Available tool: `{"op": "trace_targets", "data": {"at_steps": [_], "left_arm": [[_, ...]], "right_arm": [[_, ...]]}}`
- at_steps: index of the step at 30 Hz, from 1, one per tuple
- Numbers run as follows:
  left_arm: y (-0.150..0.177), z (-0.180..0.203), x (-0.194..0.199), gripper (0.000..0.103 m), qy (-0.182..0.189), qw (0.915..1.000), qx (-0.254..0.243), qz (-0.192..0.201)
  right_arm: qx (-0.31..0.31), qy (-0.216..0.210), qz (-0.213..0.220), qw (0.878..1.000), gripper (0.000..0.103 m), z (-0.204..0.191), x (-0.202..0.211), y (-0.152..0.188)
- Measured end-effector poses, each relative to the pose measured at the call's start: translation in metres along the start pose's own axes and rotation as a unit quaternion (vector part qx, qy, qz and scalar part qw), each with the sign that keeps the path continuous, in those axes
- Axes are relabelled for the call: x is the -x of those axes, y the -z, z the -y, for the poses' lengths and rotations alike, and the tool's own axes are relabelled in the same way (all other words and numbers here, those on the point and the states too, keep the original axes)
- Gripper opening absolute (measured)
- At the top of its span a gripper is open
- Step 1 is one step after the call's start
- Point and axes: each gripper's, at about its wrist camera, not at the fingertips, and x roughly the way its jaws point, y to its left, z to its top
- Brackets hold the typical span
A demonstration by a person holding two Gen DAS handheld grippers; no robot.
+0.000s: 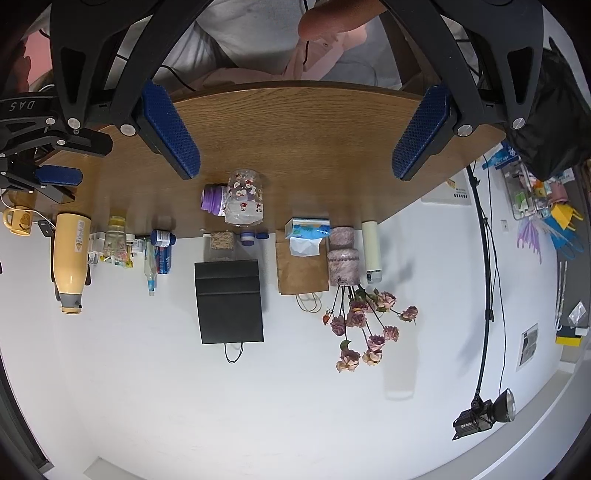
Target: Flip cup upright
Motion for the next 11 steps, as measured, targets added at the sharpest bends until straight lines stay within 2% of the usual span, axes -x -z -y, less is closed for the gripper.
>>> {"op": "trace_targets", "data": {"at_steps": [11], "left_arm": [[0.0012,0.001,-0.0015,0.103,0.002,1.0,0.0,-0.007]], "right_arm": [[0.001,-0.002,-0.002,1.0,0.083,0.0005,-0.0019,0.0011]]}}
